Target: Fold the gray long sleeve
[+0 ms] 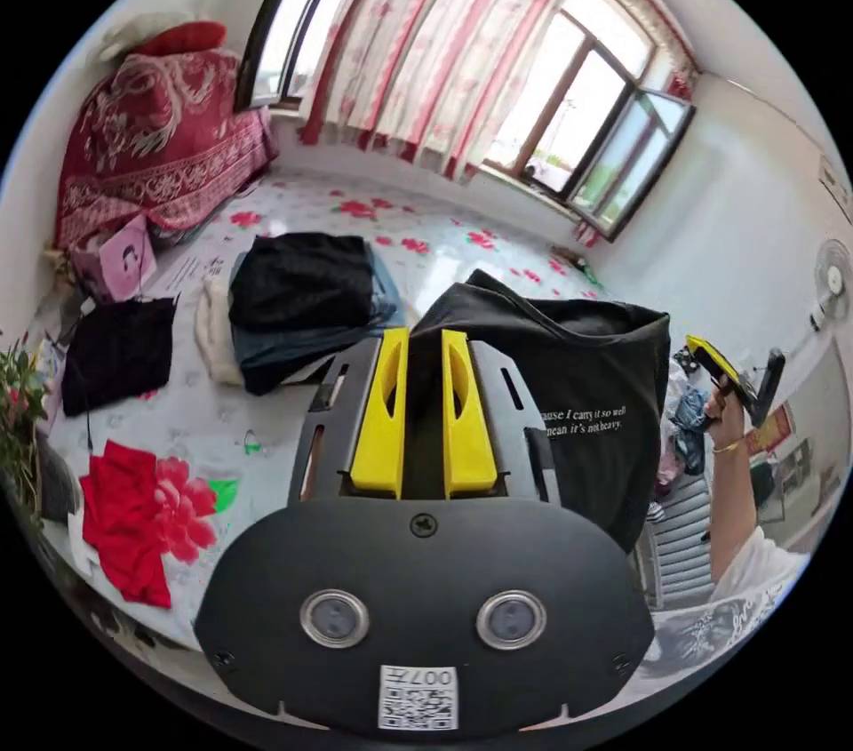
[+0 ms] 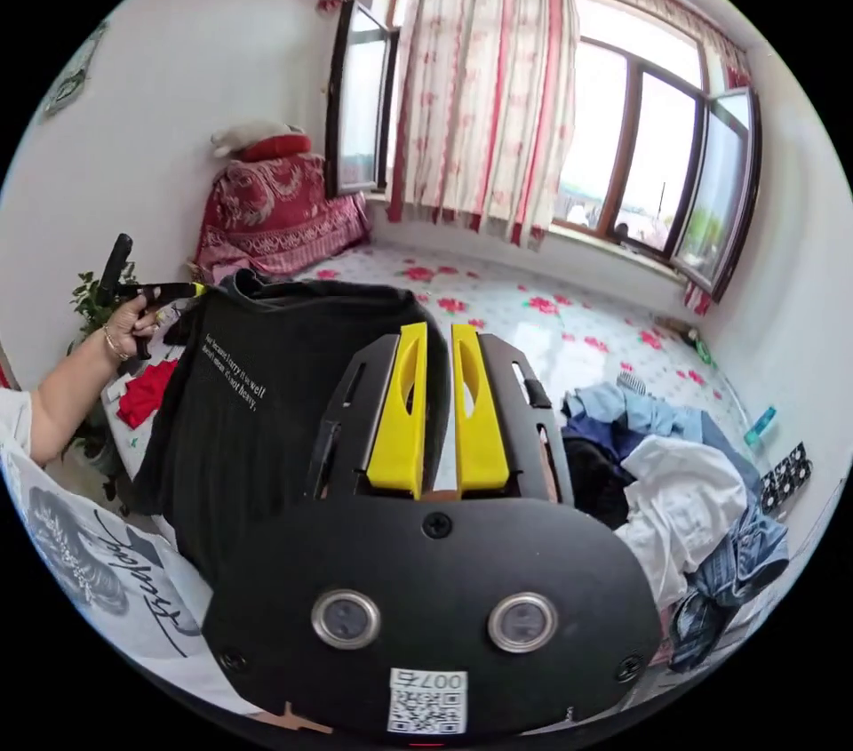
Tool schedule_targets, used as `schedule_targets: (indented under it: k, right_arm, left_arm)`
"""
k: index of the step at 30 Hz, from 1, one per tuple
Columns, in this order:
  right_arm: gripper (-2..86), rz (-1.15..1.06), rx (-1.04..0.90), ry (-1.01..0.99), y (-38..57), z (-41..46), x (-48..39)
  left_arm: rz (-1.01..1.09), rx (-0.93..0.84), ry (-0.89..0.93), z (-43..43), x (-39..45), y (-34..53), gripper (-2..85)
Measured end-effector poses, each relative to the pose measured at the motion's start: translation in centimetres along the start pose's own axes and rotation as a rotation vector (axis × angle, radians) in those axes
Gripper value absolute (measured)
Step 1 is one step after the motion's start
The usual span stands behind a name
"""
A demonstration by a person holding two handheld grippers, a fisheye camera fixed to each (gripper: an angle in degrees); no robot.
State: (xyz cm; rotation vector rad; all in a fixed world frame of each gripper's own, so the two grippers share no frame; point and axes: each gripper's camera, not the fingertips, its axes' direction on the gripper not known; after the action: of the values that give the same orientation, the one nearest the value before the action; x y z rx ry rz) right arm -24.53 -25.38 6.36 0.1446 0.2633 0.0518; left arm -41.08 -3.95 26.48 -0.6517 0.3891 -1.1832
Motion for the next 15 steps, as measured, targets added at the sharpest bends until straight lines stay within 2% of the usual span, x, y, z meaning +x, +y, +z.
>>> schedule_targets:
  k: [3, 6, 9, 12, 15]
  right_arm:
    - [5.1, 0.075, -0.166, -0.022, 6.1, 7.1, 2.0]
    - [6.9, 0.139, -0.402, -0.080, 14.3, 13.5, 2.8]
    - [8.1, 0.191, -0.589, -0.129, 19.7, 17.7, 2.1]
    - [8.6, 0.178, -0.623, -0.148, 19.8, 20.1, 0.8]
    - [8.2, 0.088, -0.681, -0.074, 17.9, 23.8, -0.3]
  left_arm:
    - [-0.002, -0.062, -0.060, 4.4, -2.4, 4.6, 5.0]
    - [-0.063, -0.334, -0.109, 11.3, -6.5, 13.2, 5.7]
    - [-0.111, -0.471, -0.169, 14.3, -8.6, 17.4, 6.4]
    - [-0.215, -0.511, -0.192, 16.0, -11.5, 19.0, 7.1]
    - [-0.193, -0.560, -0.218, 18.1, -12.5, 18.6, 7.9]
